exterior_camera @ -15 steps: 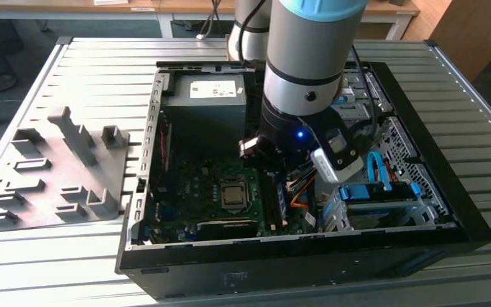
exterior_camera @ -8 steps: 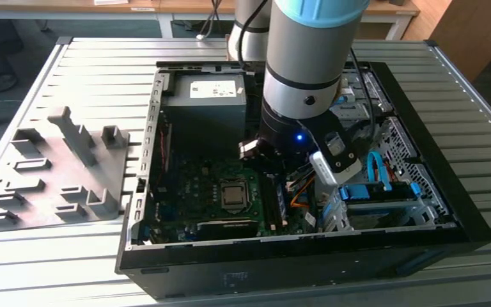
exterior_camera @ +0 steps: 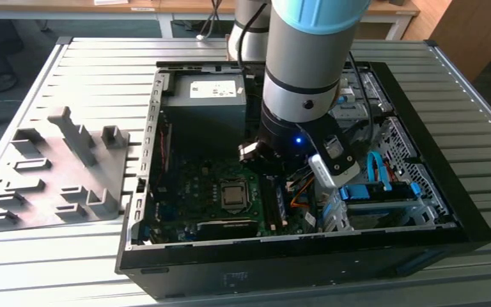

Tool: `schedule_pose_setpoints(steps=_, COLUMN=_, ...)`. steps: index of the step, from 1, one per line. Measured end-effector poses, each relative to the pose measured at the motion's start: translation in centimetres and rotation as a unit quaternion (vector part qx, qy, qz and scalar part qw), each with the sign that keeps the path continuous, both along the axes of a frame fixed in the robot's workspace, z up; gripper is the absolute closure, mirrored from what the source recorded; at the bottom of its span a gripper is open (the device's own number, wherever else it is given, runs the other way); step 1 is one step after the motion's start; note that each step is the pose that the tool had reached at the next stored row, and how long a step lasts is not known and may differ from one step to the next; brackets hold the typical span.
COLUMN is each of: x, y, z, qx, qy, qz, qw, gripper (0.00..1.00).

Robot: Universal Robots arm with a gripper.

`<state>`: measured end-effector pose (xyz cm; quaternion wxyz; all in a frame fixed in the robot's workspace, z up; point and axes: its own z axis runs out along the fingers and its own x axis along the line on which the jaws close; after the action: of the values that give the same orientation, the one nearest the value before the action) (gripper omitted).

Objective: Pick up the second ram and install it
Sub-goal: 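Insert the second ram into the second slot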

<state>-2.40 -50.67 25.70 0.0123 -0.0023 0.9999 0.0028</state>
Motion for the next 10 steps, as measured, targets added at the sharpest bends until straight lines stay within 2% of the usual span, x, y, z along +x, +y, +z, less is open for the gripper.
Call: schedule_pose_setpoints(steps=10, x=0.00, y=0.00, z=-0.50, qx=0.0000, qy=0.0000, qz=0.000, qw=1.0000, gripper=0.86)
